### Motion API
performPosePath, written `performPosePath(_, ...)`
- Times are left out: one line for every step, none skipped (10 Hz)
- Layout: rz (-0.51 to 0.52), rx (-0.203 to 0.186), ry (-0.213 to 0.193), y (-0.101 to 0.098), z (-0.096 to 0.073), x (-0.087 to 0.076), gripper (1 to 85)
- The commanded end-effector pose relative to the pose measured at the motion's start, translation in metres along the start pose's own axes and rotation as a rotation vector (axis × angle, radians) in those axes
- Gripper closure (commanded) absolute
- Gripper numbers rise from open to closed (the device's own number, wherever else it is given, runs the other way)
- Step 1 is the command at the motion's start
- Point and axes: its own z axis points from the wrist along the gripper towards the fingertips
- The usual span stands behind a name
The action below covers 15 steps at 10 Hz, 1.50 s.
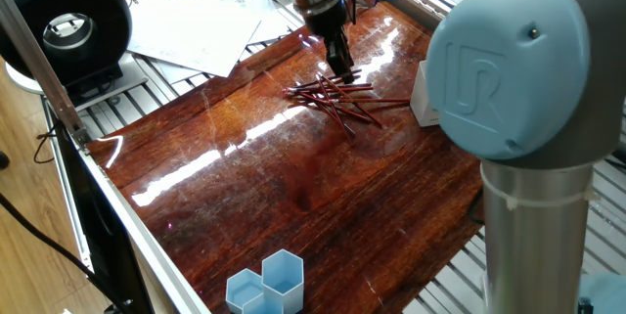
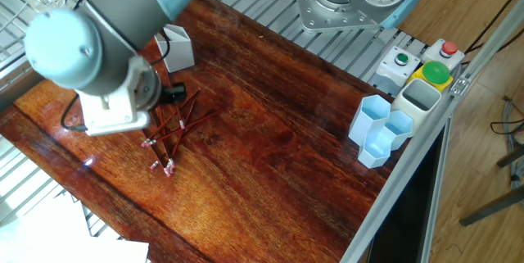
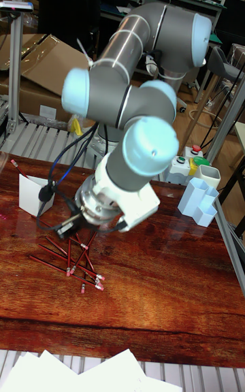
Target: Put the pen into the pen holder
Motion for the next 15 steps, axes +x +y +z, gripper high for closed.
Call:
performPosePath(-0.001, 0.009, 0.012, -0.004, 0.021, -0.007, 40.3)
performPosePath(0.001, 0.01, 0.016, -0.001, 0.026, -0.007, 40.7)
performPosePath(0.001, 0.014, 0.026, 0.001, 0.029, -0.005, 41.7)
performPosePath(-0.007, 0.017, 0.037, 0.002, 0.031, -0.003, 43.0)
performPosePath(-0.021, 0.013, 0.043, 0.004, 0.03, -0.001, 43.3)
performPosePath(-0.034, 0.018, 0.05, 0.004, 0.029, 0.002, 44.3)
performPosePath(-0.038, 0.015, 0.054, 0.006, 0.029, 0.005, 44.7)
performPosePath(-0.045, 0.019, 0.062, 0.006, 0.029, 0.007, 45.3)
performPosePath(-0.047, 0.022, 0.064, 0.007, 0.031, 0.007, 47.0)
performPosePath(-0.046, 0.026, 0.064, 0.008, 0.034, 0.006, 47.7)
performPosePath(-0.051, 0.034, 0.066, 0.007, 0.036, 0.007, 48.3)
performPosePath(-0.056, 0.033, 0.064, 0.008, 0.039, 0.008, 48.7)
performPosePath(-0.063, 0.034, 0.066, 0.009, 0.041, 0.01, 48.7)
performPosePath(-0.063, 0.034, 0.066, 0.01, 0.044, 0.011, 48.7)
performPosePath(-0.063, 0.036, 0.066, 0.01, 0.046, 0.011, 48.7)
